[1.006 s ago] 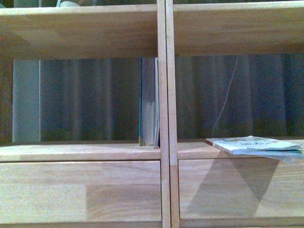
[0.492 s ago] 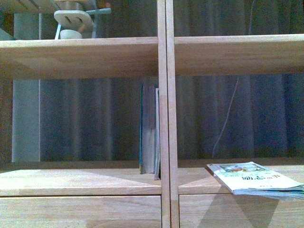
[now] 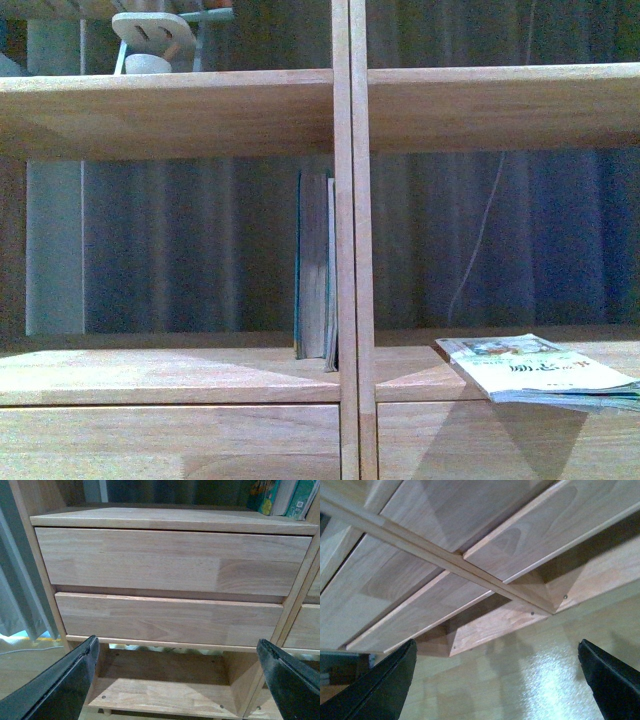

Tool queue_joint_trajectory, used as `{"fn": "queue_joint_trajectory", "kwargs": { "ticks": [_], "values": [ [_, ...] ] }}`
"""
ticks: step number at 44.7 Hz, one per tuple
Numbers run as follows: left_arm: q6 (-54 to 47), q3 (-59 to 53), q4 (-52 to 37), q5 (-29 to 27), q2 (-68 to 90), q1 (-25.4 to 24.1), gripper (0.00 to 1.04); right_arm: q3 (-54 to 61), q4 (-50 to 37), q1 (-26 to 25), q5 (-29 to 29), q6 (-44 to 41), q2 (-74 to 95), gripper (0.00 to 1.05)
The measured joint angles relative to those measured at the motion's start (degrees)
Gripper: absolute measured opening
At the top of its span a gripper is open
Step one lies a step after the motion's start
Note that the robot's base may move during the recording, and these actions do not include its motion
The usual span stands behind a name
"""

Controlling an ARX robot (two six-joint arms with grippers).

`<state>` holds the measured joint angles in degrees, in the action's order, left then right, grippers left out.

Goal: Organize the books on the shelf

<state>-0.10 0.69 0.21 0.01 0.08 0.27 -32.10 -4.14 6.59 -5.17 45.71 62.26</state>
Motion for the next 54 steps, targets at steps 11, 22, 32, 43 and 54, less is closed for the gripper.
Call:
{"fn": "queue_joint_trajectory", "kwargs": {
  "ticks": [11, 22, 32, 43, 54],
  "values": [
    [0.0, 0.0, 0.0, 0.0, 0.0, 0.0, 0.97, -15.9, -0.5, 2.3, -1.8, 17.4, 15.0, 0.98],
    [0.0, 0.0, 0.0, 0.0, 0.0, 0.0, 0.97, -27.9, -1.6, 1.7, -1.7, 25.8, 24.8, 0.98],
    [0.0, 0.0, 0.0, 0.0, 0.0, 0.0, 0.97, -33.9, -1.4, 1.7, -0.2, 27.0, 31.1, 0.98],
    [0.0, 0.0, 0.0, 0.0, 0.0, 0.0, 0.97, -39.9, -0.8, 0.4, 2.2, 26.5, 37.8, 0.98],
    [0.0, 0.0, 0.0, 0.0, 0.0, 0.0, 0.97, -45.9, 0.9, -3.2, 4.1, 24.3, 42.5, 0.98]
  ]
}}
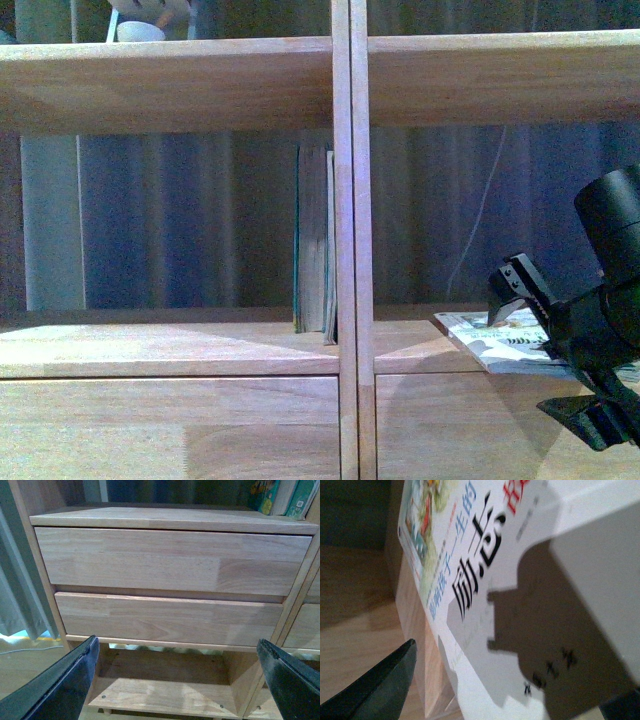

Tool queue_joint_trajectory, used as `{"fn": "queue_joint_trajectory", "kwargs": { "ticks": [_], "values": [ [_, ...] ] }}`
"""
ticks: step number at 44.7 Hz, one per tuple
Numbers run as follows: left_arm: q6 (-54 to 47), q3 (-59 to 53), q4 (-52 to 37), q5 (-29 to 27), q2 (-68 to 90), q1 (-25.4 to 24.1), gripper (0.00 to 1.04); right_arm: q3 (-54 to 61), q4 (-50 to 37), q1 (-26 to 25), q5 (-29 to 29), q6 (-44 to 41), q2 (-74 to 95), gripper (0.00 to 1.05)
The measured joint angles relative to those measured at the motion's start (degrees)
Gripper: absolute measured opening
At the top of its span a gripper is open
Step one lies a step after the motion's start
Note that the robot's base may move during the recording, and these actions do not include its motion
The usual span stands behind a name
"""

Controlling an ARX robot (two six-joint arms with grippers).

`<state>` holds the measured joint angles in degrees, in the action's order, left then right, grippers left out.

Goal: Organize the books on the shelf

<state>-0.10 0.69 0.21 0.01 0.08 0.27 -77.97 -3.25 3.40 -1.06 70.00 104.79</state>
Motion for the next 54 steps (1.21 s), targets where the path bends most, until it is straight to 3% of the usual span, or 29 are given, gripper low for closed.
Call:
{"fn": "queue_joint_trajectory", "kwargs": {
  "ticks": [18, 24, 33, 41, 46, 54],
  "values": [
    [0.0, 0.0, 0.0, 0.0, 0.0, 0.0, 0.97, -3.2, 1.2, -1.8, 0.7, -1.5, 2.6, 0.97],
    [0.0, 0.0, 0.0, 0.0, 0.0, 0.0, 0.97, -3.5, 1.3, -1.9, 0.7, -2.1, 2.6, 0.81],
    [0.0, 0.0, 0.0, 0.0, 0.0, 0.0, 0.97, -3.5, 0.7, -2.7, 0.8, -2.4, 2.6, 0.43],
    [0.0, 0.0, 0.0, 0.0, 0.0, 0.0, 0.97, -2.6, 0.2, -3.2, 0.0, -2.4, 1.1, 0.17],
    [0.0, 0.0, 0.0, 0.0, 0.0, 0.0, 0.97, -2.2, -1.1, -3.5, -0.3, -3.5, 0.5, 0.08],
    [0.0, 0.0, 0.0, 0.0, 0.0, 0.0, 0.97, 0.2, -2.0, -4.3, -1.6, -4.6, -1.5, 0.07]
  ]
}}
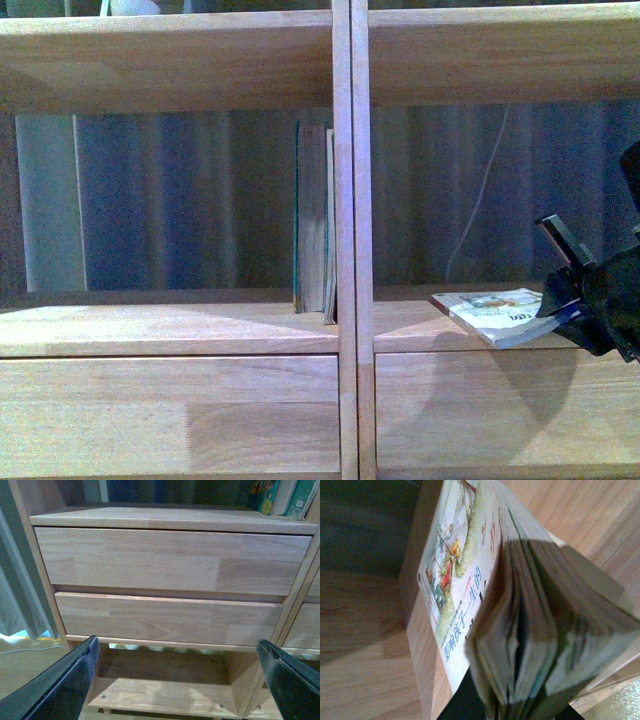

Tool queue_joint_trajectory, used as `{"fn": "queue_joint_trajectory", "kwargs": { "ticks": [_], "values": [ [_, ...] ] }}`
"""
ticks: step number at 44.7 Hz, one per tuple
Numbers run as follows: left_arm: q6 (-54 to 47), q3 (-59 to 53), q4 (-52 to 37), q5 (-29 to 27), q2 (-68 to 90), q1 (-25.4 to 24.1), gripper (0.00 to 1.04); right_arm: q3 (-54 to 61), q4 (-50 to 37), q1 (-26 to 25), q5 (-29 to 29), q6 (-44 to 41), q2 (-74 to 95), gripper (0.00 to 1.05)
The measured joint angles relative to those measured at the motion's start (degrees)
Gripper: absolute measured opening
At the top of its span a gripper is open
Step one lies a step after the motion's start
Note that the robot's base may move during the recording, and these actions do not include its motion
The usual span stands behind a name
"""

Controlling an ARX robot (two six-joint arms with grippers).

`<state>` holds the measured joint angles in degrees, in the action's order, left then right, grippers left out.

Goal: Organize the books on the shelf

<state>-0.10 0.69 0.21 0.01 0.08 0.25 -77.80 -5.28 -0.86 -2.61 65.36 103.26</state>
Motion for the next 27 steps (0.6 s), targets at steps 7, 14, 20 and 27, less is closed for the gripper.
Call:
{"fn": "queue_joint_trajectory", "kwargs": {
  "ticks": [7, 14, 20, 27],
  "values": [
    [0.0, 0.0, 0.0, 0.0, 0.0, 0.0, 0.97, 2.6, -0.9, -1.4, -1.6, -1.8, -2.9, 0.07],
    [0.0, 0.0, 0.0, 0.0, 0.0, 0.0, 0.97, 6.8, -2.0, -4.3, -5.6, -4.6, -8.7, 0.07],
    [0.0, 0.0, 0.0, 0.0, 0.0, 0.0, 0.97, 11.5, -2.6, -8.6, -12.0, -7.8, -16.0, 0.07],
    [0.0, 0.0, 0.0, 0.0, 0.0, 0.0, 0.97, 16.9, -3.8, -13.0, -20.2, -10.1, -25.4, 0.07]
  ]
}}
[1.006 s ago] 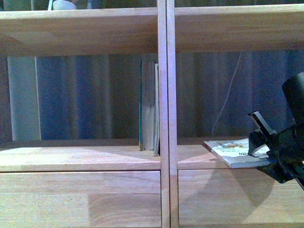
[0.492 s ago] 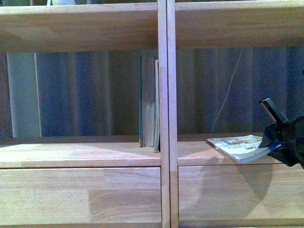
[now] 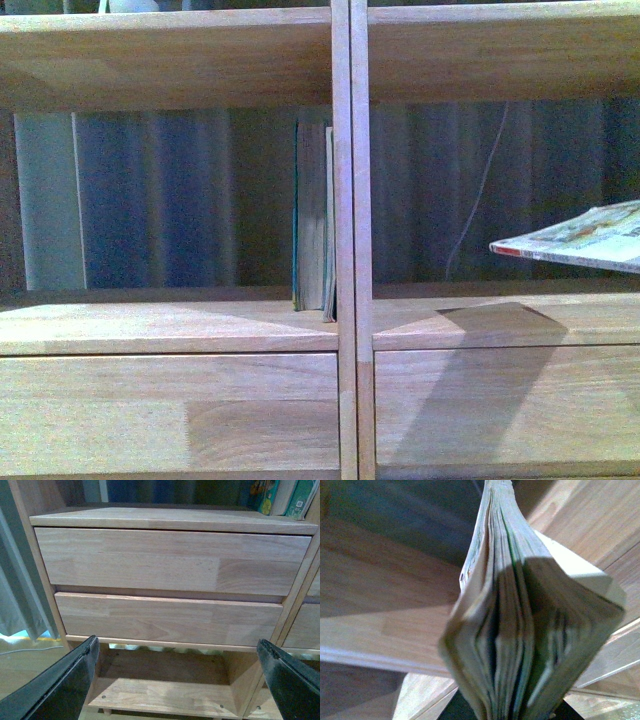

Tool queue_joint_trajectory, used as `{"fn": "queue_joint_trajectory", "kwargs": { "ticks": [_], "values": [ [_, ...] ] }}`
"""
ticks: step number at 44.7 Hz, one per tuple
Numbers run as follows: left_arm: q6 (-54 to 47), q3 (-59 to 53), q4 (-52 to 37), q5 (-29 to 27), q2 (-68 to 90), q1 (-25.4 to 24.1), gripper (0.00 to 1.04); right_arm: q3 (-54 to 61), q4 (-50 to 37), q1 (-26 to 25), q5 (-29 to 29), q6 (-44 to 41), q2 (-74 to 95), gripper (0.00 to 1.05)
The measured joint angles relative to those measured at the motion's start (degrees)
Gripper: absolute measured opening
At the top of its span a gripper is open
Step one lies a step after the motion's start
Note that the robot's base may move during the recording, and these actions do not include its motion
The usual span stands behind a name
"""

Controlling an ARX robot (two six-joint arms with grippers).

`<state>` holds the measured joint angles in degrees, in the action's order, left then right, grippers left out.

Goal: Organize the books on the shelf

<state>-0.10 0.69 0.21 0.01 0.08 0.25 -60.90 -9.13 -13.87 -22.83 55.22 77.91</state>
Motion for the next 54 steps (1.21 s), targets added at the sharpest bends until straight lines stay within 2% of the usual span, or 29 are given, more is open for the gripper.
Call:
{"fn": "queue_joint_trajectory", "kwargs": {
  "ticks": [9, 14, 21, 31, 33, 37, 43, 48, 54],
  "values": [
    [0.0, 0.0, 0.0, 0.0, 0.0, 0.0, 0.97, 5.1, -0.7, -1.0, -5.7, -0.7, -8.4, 0.07],
    [0.0, 0.0, 0.0, 0.0, 0.0, 0.0, 0.97, 8.5, -1.3, 0.3, -7.8, -0.7, -14.3, 0.07],
    [0.0, 0.0, 0.0, 0.0, 0.0, 0.0, 0.97, 12.7, -1.1, 5.7, -8.7, -0.6, -23.4, 0.07],
    [1.9, 0.3, 0.9, -0.4, 0.7, 0.0, 0.97, 14.9, 0.1, 14.5, -4.4, -1.6, -28.1, 0.07],
    [8.4, 1.3, 0.2, 1.3, 4.7, -1.2, 0.97, 15.3, 0.2, 16.8, -2.5, -2.3, -27.9, 0.07],
    [21.7, 4.8, -10.1, 8.3, 18.2, -6.4, 0.97, 15.5, 0.1, 20.5, -0.2, -3.2, -27.3, 0.07],
    [32.5, 11.1, -20.8, 18.5, 32.2, -11.3, 0.97, 15.6, -0.2, 24.3, 1.6, -4.3, -26.5, 0.07],
    [39.3, 14.4, -26.9, 25.9, 38.5, -12.8, 0.97, 15.6, -0.6, 26.3, 2.6, -5.0, -26.1, 0.07],
    [46.0, 17.0, -33.7, 31.6, 43.1, -12.5, 0.97, 15.6, -0.9, 28.7, 4.3, -5.2, -26.0, 0.07]
  ]
}}
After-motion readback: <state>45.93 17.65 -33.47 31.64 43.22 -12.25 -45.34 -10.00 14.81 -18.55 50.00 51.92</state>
